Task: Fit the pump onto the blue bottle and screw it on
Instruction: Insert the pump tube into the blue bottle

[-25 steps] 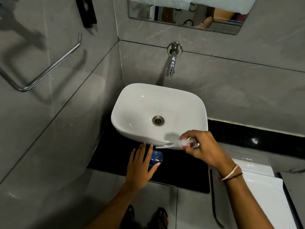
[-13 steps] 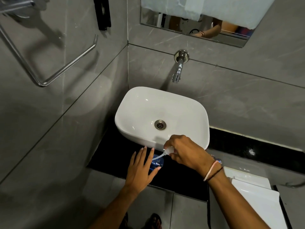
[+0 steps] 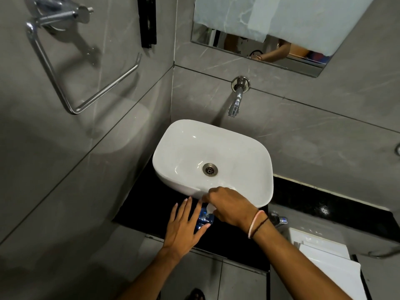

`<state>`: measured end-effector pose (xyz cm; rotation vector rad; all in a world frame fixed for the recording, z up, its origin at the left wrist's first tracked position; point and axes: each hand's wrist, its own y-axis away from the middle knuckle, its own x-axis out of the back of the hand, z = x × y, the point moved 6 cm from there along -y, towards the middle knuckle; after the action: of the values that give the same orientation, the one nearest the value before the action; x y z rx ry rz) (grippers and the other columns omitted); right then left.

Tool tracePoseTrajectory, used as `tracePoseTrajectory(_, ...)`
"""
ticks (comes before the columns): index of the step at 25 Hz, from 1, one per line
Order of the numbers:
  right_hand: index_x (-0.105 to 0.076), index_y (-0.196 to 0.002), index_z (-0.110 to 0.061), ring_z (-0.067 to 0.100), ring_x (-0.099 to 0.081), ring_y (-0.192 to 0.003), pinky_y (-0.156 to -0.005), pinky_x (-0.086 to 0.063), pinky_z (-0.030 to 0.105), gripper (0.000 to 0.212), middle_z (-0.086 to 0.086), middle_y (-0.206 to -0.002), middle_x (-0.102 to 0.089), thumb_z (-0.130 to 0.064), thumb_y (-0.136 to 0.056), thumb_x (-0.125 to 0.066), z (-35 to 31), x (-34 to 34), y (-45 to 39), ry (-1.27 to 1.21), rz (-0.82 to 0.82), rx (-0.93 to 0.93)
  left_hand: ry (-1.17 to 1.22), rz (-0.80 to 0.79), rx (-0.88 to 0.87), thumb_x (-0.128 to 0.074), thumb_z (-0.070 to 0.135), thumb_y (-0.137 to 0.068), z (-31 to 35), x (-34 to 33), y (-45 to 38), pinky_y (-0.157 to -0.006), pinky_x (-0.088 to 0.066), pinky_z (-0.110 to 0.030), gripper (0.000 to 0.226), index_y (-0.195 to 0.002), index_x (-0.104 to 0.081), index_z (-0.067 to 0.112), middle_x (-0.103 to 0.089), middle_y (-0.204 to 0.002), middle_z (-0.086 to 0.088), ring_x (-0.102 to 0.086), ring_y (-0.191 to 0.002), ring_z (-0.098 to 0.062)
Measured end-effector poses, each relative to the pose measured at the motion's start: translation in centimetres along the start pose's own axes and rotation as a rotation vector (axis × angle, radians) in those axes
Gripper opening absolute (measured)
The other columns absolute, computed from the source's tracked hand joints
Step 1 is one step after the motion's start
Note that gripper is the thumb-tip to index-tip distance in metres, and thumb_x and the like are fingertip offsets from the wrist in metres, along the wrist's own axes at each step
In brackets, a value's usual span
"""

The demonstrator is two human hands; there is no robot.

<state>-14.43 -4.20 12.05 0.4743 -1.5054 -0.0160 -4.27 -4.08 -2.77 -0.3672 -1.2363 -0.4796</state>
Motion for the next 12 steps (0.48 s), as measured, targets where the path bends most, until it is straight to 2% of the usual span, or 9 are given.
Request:
tracePoseTrajectory(4,-0.068,-0.108,-0.012,0.035,-0.069,-0.102,-0.078,-0.057,0.041,0.023,0.012,-0.112,-0.072,-0.007,-0.085,-0.065,-0.1,-3.0,-1.5,-0.066,0.032,-0.018,0.021,-0.003,0.014,-0.028,0.067,-0.095,-0.1,-0.3,0.2,-0.112,-0.039,-0.055,0.074,-0.142,-0.048,0.015,-0.052,-0.147,-0.018,-0.045,-0.139,-0.032)
tracePoseTrajectory(6,-0.066,-0.116,-0.017,0.029,-0.067,-0.108,-0.084,-0.058,0.040,0.032,0.006,-0.118,-0.072,-0.010,-0.085,-0.065,0.9,-4.7,-1.6,-0.182,0.077,-0.042,0.043,0.010,0.020,-0.029,0.067,-0.095,0.0,-0.3,0.2,-0.111,-0.041,-0.055,0.072,-0.143,-0.047,0.017,-0.053,-0.146,-0.018,-0.048,-0.137,-0.032)
tracePoseTrajectory(9,-0.064,-0.128,-0.022,0.011,-0.069,-0.109,-0.096,-0.057,0.035,0.050,-0.002,-0.117,-0.075,-0.013,-0.081,-0.078,3.2,-7.2,-0.5,-0.609,0.188,-0.178,0.061,0.030,0.025,-0.028,0.067,-0.095,-0.1,-0.3,0.2,-0.111,-0.041,-0.055,0.073,-0.150,-0.038,0.019,-0.054,-0.146,-0.016,-0.048,-0.137,-0.031)
tracePoseTrajectory(10,-0.067,-0.125,-0.022,0.000,-0.068,-0.107,-0.098,-0.057,0.031,0.049,-0.008,-0.113,-0.075,-0.012,-0.080,-0.082,3.6,-7.9,0.0,-0.748,0.249,-0.204,0.060,0.035,0.029,-0.026,0.067,-0.095,-0.1,-0.4,0.2,-0.111,-0.041,-0.055,0.074,-0.151,-0.035,0.020,-0.054,-0.146,-0.016,-0.047,-0.137,-0.031)
tracePoseTrajectory(12,-0.072,-0.118,-0.019,-0.008,-0.066,-0.108,-0.100,-0.057,0.029,0.041,-0.013,-0.111,-0.074,-0.010,-0.080,-0.084,3.7,-9.2,0.8,-0.906,0.342,-0.213,0.056,0.049,0.033,-0.022,0.068,-0.096,-0.1,-0.5,0.2,-0.111,-0.041,-0.055,0.074,-0.153,-0.030,0.022,-0.053,-0.146,-0.016,-0.047,-0.137,-0.030)
